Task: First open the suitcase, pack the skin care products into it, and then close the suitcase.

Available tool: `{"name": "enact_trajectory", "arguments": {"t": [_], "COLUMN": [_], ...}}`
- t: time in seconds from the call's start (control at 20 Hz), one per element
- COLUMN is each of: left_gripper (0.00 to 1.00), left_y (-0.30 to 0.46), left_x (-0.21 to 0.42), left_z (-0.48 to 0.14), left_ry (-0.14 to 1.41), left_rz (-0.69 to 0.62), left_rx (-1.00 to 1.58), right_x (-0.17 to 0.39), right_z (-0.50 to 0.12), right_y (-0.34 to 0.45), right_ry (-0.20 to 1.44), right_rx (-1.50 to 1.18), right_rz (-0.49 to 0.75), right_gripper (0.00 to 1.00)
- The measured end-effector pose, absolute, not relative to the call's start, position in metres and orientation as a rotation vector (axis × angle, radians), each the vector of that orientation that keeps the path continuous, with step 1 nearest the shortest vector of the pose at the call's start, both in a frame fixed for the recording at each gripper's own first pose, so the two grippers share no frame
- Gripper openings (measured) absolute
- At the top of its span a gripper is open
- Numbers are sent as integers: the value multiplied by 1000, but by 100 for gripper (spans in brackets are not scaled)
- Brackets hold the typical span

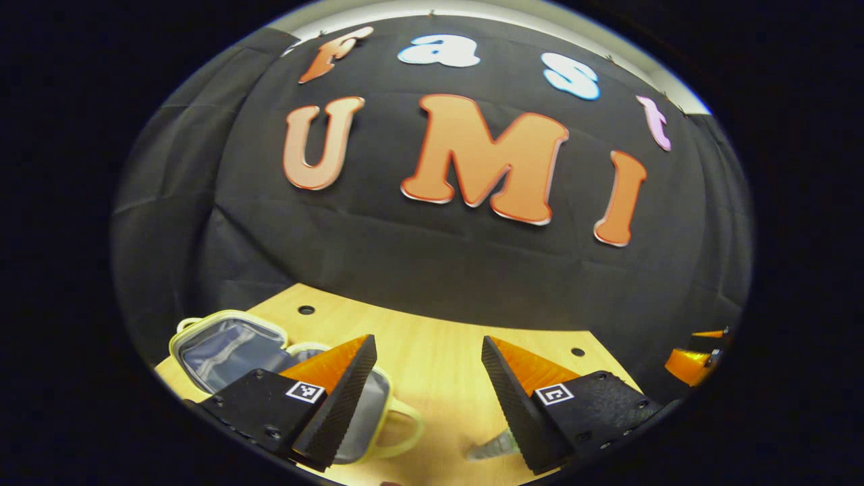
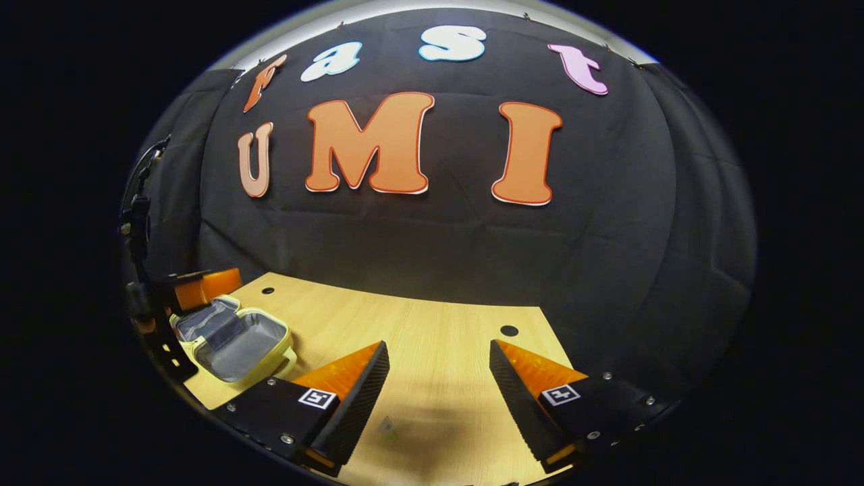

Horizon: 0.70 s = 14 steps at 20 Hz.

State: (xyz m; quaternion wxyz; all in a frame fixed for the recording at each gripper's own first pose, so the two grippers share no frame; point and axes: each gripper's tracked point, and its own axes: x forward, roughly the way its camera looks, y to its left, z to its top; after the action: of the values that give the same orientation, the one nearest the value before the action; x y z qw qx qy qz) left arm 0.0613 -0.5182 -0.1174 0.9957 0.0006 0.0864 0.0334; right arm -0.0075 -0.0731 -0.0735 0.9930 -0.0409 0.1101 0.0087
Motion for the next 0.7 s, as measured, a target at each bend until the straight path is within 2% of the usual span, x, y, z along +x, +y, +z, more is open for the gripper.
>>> {"name": "enact_trajectory", "arguments": {"t": [0.3,0.55,0.6,0.7], "left_gripper": [97,97,100,98], "left_y": [-577,-592,-597,-598], "left_x": [68,72,71,72], "left_z": [-214,-286,-303,-330], "left_ry": [303,403,423,455], "left_rz": [-2,-35,-40,-34], "left_rx": [109,183,184,203], "right_x": [-24,-34,-34,-38], "right_z": [-88,-101,-103,-109], "right_y": [-97,-118,-123,-132], "right_ry": [261,300,310,329], "right_rx": [-105,-103,-96,-91], "right_rz": [-7,-47,-56,-74], "right_gripper": [95,95,95,96]}}
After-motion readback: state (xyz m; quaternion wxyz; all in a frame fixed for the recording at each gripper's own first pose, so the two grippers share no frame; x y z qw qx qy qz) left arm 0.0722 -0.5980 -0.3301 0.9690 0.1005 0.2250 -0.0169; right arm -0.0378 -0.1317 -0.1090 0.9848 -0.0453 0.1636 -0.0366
